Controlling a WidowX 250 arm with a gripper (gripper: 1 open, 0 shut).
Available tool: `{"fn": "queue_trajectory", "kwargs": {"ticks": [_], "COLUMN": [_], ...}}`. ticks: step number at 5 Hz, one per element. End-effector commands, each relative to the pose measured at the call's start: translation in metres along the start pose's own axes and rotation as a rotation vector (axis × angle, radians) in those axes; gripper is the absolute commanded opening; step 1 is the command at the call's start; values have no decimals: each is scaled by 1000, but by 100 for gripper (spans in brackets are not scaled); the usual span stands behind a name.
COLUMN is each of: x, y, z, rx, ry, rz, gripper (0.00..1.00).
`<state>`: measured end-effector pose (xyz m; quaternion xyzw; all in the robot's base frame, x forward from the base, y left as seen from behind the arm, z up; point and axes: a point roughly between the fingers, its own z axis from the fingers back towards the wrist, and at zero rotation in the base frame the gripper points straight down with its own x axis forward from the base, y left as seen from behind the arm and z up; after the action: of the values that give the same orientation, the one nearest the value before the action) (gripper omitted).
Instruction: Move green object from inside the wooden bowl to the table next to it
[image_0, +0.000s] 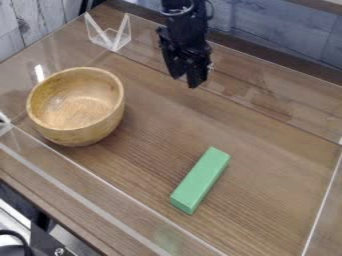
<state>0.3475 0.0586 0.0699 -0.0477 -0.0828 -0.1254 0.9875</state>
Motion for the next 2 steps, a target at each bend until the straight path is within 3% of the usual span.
{"fn": "queue_trajectory", "kwargs": {"ticks": [1, 2], "x": [12, 20], "y": [14, 22], "z": [52, 66], "rx": [58, 86], "ry": [-98, -117], "rz": [113, 195], "gripper": [100, 100]}}
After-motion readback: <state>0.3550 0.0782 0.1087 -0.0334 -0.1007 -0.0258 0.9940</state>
